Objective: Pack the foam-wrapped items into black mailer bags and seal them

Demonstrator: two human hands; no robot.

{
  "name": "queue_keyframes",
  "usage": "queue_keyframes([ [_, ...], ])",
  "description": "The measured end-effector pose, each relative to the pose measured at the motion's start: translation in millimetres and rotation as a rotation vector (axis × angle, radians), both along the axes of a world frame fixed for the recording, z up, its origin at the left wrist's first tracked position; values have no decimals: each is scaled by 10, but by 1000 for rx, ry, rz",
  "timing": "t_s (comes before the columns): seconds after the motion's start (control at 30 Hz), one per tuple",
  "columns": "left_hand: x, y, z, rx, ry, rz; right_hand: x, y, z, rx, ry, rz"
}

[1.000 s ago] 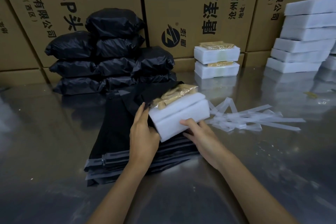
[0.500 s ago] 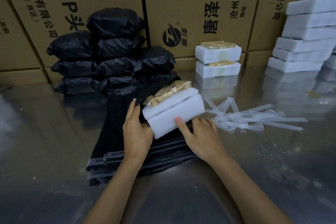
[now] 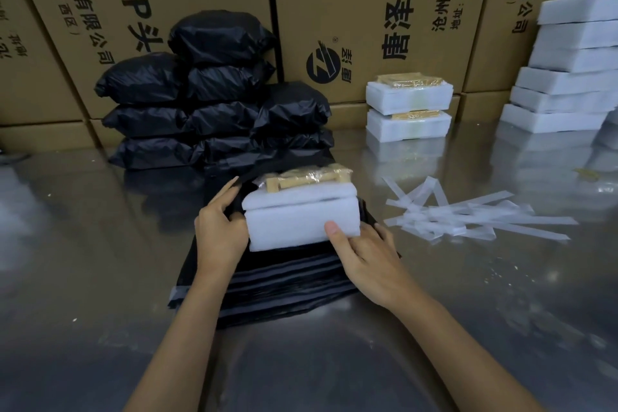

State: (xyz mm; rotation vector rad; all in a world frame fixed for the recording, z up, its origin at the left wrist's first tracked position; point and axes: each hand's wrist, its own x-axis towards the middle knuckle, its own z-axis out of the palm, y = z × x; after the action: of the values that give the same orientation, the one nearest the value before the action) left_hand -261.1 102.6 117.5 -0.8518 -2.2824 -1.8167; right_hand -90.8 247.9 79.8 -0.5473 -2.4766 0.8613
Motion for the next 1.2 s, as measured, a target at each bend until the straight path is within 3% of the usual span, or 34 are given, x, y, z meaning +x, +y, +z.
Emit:
queue_keyframes([
  [0.17, -9, 25, -65, -35, -9, 36, -16, 16, -33, 108, -115, -56],
  [0.57, 152, 112, -83, -110, 171, 44, -303, -20, 114, 428, -254, -517],
  [0.97, 134, 152, -112, -183, 191, 91, -799, 62, 314, 569, -373, -509],
  [1.1, 50, 154, -145, -73, 137, 190, -705, 9, 98, 563, -121, -509],
  [1.2, -59, 145, -162, -7, -55, 117, -696, 48, 75, 644, -45, -373],
])
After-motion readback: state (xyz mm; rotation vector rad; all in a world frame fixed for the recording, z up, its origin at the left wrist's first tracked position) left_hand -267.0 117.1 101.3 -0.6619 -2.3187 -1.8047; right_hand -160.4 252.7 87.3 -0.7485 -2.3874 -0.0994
